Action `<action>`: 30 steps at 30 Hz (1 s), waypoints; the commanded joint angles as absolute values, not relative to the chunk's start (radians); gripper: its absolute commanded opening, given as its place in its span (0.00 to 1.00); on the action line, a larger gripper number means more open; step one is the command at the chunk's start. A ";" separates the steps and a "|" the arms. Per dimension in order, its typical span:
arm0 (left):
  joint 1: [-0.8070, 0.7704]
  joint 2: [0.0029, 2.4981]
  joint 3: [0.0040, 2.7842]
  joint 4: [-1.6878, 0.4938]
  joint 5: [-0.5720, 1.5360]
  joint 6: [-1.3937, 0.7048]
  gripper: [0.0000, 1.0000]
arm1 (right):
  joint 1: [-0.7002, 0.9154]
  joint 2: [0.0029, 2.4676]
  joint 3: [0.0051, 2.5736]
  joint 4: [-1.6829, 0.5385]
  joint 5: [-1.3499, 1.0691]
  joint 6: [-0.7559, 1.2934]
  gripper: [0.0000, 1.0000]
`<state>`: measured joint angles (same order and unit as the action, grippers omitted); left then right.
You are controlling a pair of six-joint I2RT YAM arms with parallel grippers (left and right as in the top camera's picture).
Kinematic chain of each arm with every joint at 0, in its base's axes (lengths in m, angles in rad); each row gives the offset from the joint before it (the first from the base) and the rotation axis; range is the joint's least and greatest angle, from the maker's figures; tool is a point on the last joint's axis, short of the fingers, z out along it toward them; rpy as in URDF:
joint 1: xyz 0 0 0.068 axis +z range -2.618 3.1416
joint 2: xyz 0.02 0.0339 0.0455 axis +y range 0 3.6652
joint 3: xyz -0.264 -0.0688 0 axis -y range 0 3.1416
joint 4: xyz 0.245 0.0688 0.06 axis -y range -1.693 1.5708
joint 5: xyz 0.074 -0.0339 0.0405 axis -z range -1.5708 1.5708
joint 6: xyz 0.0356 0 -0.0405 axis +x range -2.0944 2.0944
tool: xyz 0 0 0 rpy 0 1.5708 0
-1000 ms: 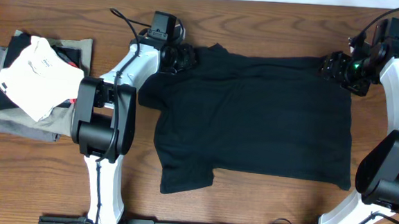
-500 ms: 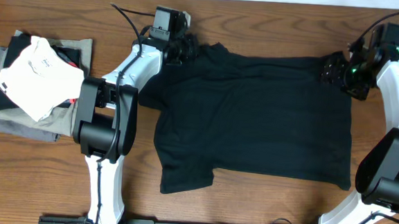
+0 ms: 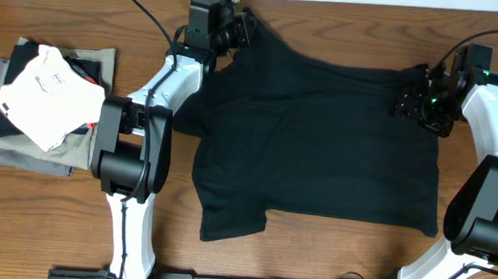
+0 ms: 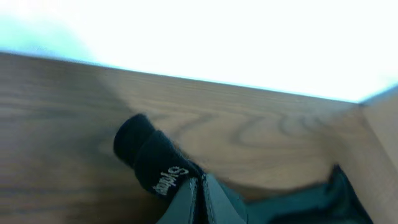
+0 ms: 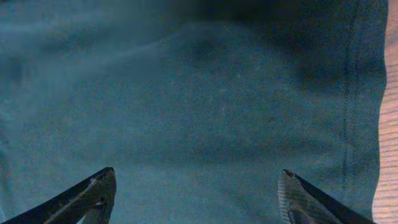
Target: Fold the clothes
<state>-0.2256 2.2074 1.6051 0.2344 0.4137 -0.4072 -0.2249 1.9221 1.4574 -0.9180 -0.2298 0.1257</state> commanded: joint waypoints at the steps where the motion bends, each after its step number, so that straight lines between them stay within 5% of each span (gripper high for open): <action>1: -0.226 2.232 1.623 0.255 0.271 -0.383 0.08 | -0.221 1.925 1.451 -0.916 -0.225 0.142 0.81; 5: -0.226 2.246 1.623 0.265 0.233 -0.301 0.24 | -0.221 1.925 1.451 -0.913 -0.224 0.146 0.80; 6: -0.226 2.248 1.623 0.264 0.233 -0.279 0.42 | -0.221 1.925 1.451 -0.910 -0.224 0.146 0.80; 8: -0.226 2.249 1.623 0.264 0.224 -0.262 0.97 | -0.221 1.925 1.451 -0.900 -0.224 0.151 0.80; 30: -0.193 2.158 1.623 0.074 0.242 -0.244 0.98 | -0.353 1.941 1.453 -0.502 -0.211 0.141 0.82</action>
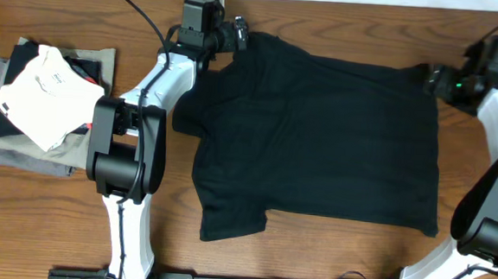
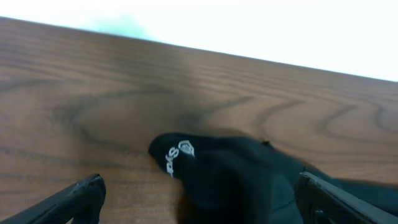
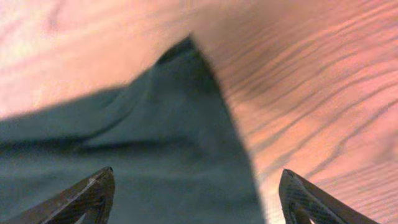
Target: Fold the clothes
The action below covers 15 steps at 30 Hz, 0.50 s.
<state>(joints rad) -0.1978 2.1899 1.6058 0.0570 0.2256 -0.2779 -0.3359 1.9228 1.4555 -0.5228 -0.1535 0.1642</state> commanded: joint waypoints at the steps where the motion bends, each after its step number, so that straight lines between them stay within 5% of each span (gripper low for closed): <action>1: -0.192 2.158 1.623 0.093 0.295 -0.210 0.99 | -0.356 1.944 1.453 -0.492 -0.221 0.141 0.83; 5: -0.193 2.160 1.626 0.122 0.368 -0.178 0.88 | -0.353 1.956 1.453 -0.475 -0.227 0.133 0.82; 15: -0.190 2.177 1.635 0.091 0.347 -0.181 0.87 | -0.319 1.972 1.453 -0.484 -0.239 0.134 0.83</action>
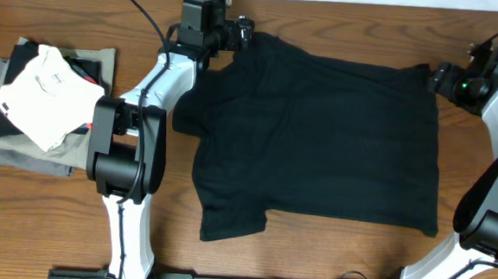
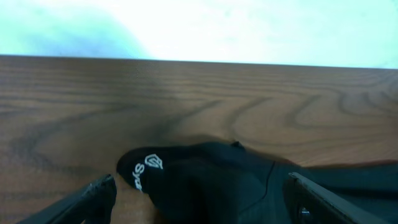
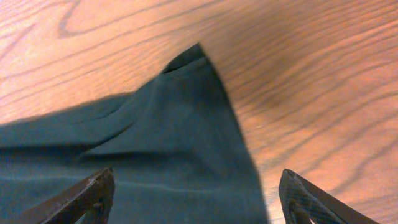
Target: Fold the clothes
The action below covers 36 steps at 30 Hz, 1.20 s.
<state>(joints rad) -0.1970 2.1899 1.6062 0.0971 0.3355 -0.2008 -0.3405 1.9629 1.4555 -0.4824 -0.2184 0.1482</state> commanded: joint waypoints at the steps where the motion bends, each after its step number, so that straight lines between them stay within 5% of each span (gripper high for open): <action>1: -0.190 2.181 1.635 0.090 0.347 -0.190 0.87 | -0.316 1.972 1.453 -0.483 -0.236 0.135 0.82; 26: -0.197 2.328 1.635 0.149 0.393 -0.234 0.83 | -0.313 2.168 1.486 -0.141 -0.266 0.164 0.85; 36: -0.213 2.331 1.635 0.155 0.393 -0.234 0.35 | -0.313 2.186 1.486 -0.133 -0.292 0.186 0.77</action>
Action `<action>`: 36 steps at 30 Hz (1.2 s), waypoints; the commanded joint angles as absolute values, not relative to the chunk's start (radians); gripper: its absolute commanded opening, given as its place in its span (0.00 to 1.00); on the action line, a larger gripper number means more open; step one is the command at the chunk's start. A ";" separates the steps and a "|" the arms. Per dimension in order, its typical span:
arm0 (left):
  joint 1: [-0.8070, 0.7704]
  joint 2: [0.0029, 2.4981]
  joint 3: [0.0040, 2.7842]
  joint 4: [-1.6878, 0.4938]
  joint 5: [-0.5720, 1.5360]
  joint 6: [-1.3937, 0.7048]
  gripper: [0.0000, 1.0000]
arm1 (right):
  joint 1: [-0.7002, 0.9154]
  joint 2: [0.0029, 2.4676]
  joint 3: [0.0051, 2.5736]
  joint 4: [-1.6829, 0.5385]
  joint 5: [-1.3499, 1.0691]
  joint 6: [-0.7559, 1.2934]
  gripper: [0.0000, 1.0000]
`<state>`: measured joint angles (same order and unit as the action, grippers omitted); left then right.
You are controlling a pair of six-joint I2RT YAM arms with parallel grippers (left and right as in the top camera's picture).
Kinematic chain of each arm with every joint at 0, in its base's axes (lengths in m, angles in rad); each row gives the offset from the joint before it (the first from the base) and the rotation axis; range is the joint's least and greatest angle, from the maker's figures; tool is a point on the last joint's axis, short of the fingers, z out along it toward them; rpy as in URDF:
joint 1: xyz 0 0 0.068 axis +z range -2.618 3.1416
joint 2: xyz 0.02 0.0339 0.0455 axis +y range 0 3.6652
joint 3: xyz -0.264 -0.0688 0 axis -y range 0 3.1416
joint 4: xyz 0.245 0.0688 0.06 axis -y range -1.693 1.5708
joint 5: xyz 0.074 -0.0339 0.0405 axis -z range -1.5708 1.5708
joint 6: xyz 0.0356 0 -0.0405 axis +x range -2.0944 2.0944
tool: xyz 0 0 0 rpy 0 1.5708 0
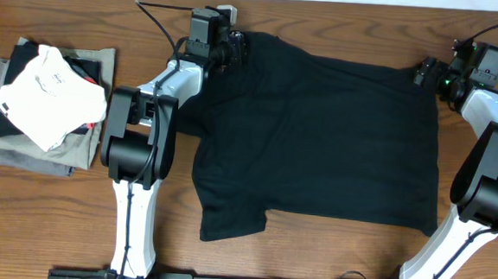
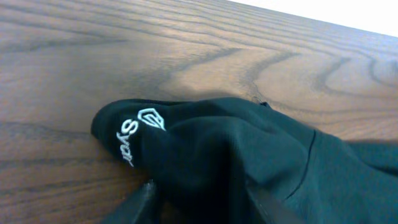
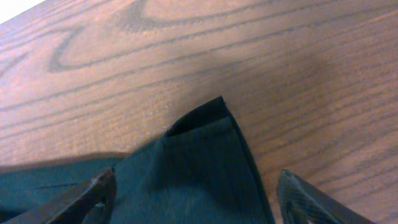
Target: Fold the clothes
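Observation:
A black T-shirt (image 1: 318, 135) lies spread flat across the table. Its back left sleeve (image 2: 186, 137), with a white logo (image 2: 134, 134), bunches up between the fingers of my left gripper (image 1: 231, 48) (image 2: 202, 190). The jaws are narrowed on either side of the bunch with a gap still between them. My right gripper (image 1: 428, 73) (image 3: 193, 186) stands wide open at the shirt's back right corner (image 3: 205, 137), with cloth lying between its fingers.
A stack of folded clothes (image 1: 43, 101), with a white garment on top, sits at the table's left side. The table's far edge (image 1: 344, 3) runs just behind both grippers. A black cable (image 1: 165, 18) loops near the left arm.
My left gripper's jaws were wide open over the sleeve and now stand much closer together around it. My right gripper has shifted slightly left at the corner and remains open.
First my left gripper was shut on the sleeve at the back left, and my right one hung open over the shirt's right part. Then the left had let go, and the right sat open at the back right corner. Now the left jaws narrow round the sleeve.

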<state>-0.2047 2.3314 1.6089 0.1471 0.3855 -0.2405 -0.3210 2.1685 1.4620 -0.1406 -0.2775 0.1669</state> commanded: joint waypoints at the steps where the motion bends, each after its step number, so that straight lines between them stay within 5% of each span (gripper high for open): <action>1: -0.214 2.331 1.635 0.160 0.393 -0.234 0.32 | -0.313 2.186 1.486 -0.129 -0.292 0.186 0.75; 14: -0.215 2.331 1.635 0.178 0.393 -0.234 0.25 | -0.313 2.267 1.490 0.042 -0.299 0.255 0.73; 36: -0.215 2.331 1.635 0.160 0.393 -0.234 0.25 | -0.249 2.358 1.590 -0.112 -0.173 0.162 0.68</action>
